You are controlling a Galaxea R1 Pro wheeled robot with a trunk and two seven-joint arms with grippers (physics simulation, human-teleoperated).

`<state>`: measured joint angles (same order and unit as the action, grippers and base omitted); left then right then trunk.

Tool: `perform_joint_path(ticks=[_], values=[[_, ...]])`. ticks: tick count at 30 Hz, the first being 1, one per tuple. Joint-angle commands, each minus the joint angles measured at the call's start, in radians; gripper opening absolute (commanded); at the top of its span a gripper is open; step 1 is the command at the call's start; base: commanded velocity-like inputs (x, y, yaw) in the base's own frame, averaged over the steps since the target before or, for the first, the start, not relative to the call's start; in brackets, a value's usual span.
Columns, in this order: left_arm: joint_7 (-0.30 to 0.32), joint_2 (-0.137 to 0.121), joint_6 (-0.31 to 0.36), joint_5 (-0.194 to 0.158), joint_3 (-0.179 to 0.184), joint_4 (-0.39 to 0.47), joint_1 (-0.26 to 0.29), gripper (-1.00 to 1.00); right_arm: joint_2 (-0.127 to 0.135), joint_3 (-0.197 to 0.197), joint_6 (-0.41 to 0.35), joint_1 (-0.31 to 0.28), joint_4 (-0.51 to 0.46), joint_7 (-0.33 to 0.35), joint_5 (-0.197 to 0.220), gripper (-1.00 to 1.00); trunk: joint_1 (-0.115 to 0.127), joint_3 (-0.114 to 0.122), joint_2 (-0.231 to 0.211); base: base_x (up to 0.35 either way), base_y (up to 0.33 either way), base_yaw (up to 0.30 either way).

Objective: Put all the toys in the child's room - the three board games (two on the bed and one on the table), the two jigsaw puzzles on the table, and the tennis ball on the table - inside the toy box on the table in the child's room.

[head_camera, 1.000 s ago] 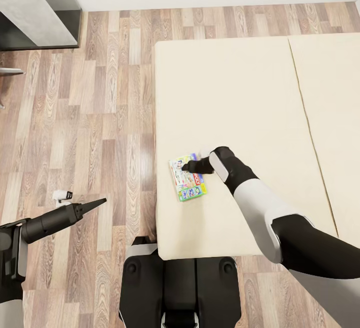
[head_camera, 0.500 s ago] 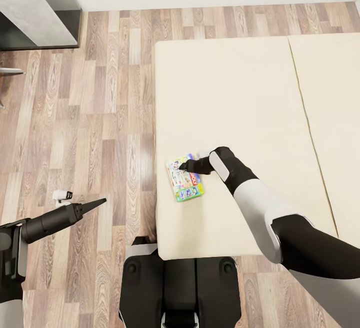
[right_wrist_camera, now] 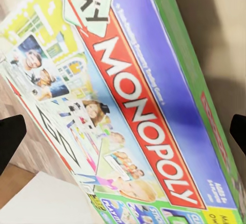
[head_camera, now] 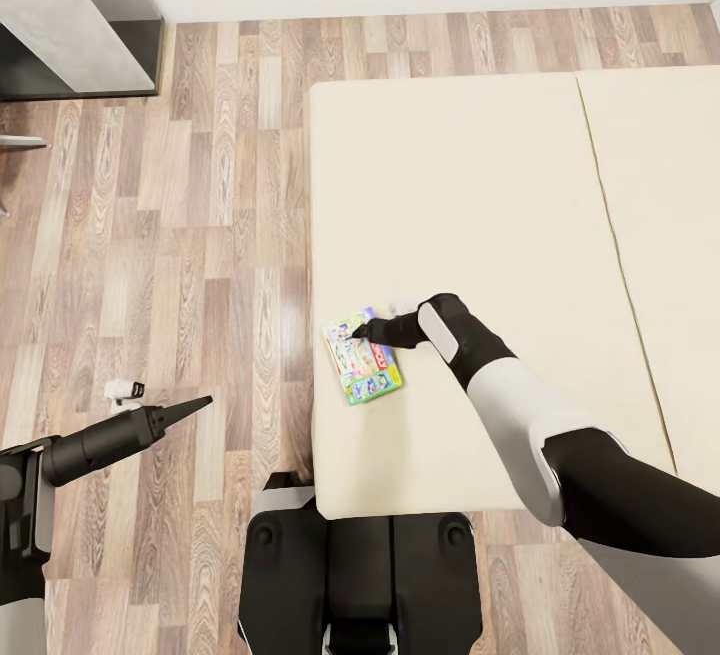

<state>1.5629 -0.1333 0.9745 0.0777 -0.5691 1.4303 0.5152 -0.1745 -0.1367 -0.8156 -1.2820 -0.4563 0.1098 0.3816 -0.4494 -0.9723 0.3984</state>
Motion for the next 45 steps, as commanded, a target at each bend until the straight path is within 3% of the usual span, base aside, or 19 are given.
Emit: perform_joint_path(ticks=[1,45], values=[[0.008,0.0,0.01,0.008,-0.001,0.001,0.0,1.0,0.0,-0.001,-0.003,0.0,0.004,0.008,-0.011,1.0,-0.001,-0.001,0.002,0.0,0.0,0.0],[0.008,0.0,0.012,0.007,-0.001,0.001,0.0,1.0,0.0,-0.006,-0.006,0.0,0.015,0.014,-0.009,1.0,-0.001,-0.001,0.002,0.0,0.0,0.0]])
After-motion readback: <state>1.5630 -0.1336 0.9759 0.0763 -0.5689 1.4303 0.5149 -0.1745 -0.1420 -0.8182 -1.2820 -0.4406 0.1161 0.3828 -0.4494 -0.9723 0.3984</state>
